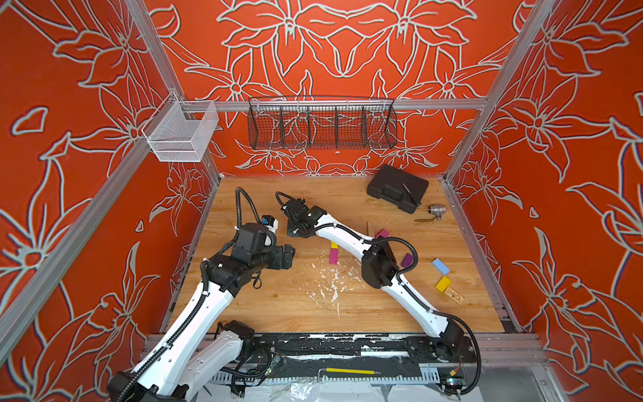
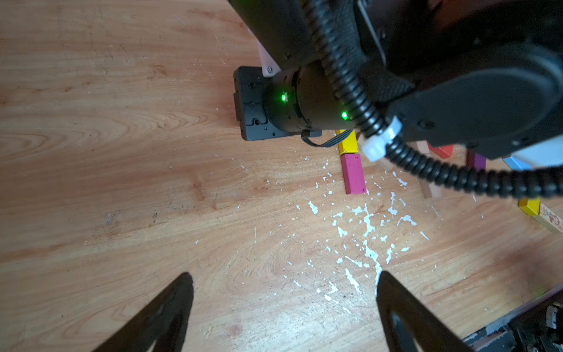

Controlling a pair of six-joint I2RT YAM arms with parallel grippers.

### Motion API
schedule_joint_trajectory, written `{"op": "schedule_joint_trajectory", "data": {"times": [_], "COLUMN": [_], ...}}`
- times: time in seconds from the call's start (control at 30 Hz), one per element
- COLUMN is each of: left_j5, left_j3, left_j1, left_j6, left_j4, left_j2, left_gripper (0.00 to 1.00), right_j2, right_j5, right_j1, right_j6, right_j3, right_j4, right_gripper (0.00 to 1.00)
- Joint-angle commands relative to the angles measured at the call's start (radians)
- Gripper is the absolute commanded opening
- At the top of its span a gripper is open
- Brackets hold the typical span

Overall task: Assemble the letter k with building blocks
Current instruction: Place the building block at the center of the board.

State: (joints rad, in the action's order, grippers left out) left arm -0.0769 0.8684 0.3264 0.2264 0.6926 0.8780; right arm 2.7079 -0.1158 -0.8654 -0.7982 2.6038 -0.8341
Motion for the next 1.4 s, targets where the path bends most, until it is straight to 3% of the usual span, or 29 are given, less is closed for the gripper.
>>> {"op": "schedule_joint_trajectory", "data": {"times": [0.0,0.37,0.6,0.77,1.0,1.27,1.37], "left_j5": [-0.041,-0.016,0.014,0.077,0.091,0.069,0.049], "left_j3": [-0.007,0.002,0.009,0.040,0.128,0.291,0.367], "left_j1": [-0.008,-0.008,-0.007,-0.010,-0.018,-0.040,-0.048], "left_j6": [0.005,0.017,0.076,0.126,0.163,0.143,0.112], "left_j4": [-0.015,-0.008,0.003,0.019,-0.014,-0.038,-0.025], "left_j2": [-0.013,-0.024,-0.022,0.027,0.237,0.549,0.670], "left_gripper": [0.92,0.92,0.91,0.84,0.73,0.60,0.59], "right_j2": [0.021,0.031,-0.077,-0.324,-0.846,-1.312,-1.455], "right_j5": [-0.024,0.006,0.047,0.044,0.017,0.011,0.046], "right_j1": [0.003,0.006,0.016,0.038,0.101,0.108,0.108], "right_j6": [-0.029,-0.056,-0.048,0.000,0.078,0.233,0.250], "right_j3": [0.006,-0.001,-0.073,-0.298,-0.852,-1.159,-1.243], "right_j4": [0.015,0.009,0.021,0.060,0.194,0.084,0.027], "right_gripper": [0.26,0.38,0.44,0.45,0.48,0.57,0.60]}}
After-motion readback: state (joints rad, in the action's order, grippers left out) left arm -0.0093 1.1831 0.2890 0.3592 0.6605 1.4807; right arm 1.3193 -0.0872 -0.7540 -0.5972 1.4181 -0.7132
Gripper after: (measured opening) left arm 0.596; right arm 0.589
